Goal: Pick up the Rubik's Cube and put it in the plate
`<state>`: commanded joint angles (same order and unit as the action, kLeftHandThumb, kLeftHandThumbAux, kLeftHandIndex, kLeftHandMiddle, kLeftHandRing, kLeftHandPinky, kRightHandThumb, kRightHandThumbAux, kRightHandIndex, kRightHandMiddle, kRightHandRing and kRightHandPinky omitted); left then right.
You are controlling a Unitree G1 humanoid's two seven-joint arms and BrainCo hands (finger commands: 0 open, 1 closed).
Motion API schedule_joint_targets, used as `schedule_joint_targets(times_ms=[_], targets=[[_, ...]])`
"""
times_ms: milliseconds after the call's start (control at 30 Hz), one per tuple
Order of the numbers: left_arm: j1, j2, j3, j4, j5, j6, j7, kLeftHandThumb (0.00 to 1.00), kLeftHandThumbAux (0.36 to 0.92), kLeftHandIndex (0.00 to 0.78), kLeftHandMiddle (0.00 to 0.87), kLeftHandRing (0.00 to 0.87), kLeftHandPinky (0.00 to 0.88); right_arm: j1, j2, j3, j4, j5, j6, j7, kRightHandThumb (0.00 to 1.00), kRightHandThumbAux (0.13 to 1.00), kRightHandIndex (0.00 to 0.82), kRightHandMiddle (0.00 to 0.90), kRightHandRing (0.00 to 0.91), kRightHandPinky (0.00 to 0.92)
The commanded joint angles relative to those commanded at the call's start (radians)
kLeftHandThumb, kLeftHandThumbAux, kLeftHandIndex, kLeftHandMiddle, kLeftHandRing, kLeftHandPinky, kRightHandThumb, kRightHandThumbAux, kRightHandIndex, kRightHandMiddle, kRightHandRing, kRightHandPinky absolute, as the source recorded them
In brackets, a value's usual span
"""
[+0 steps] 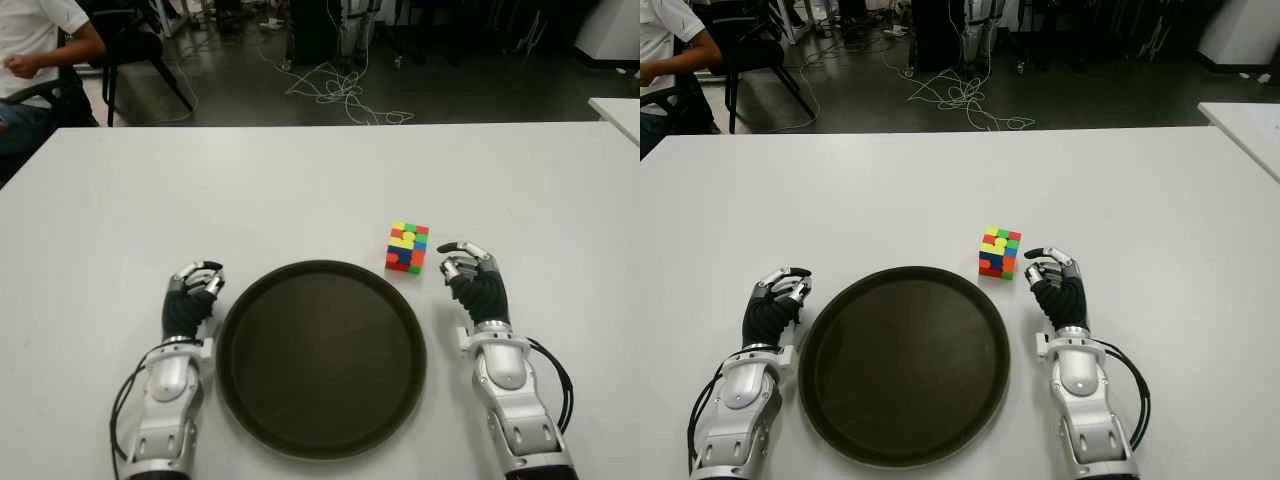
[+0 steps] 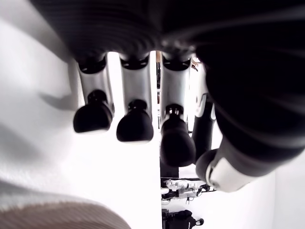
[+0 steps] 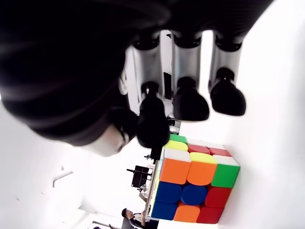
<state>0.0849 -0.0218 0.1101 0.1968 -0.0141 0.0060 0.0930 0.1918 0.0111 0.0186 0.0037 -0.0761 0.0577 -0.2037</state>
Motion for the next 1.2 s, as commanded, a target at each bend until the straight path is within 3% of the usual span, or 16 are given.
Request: schedule_joint_targets(times_ms=[400, 1200], targets=[[-0.005, 0.002, 0.003, 0.016, 0.001, -0.004, 0.002, 0.71, 0.705, 0.444, 0.803, 0.818, 0.81, -0.003, -0.011, 0.009, -0.017, -0.035, 0.05, -0.017, 0.692, 0.728, 0.438, 0.808, 0.818, 0.816], [-0.01, -0.002, 0.005, 0.013, 0.002, 0.0, 0.015, 0.712, 0.703, 0.444, 0.808, 0.821, 0.815, -0.019, -0.01, 0.011, 0.01, -0.059, 0.029, -0.056, 0.692, 0.728, 0.438, 0.803, 0.813, 0.807]])
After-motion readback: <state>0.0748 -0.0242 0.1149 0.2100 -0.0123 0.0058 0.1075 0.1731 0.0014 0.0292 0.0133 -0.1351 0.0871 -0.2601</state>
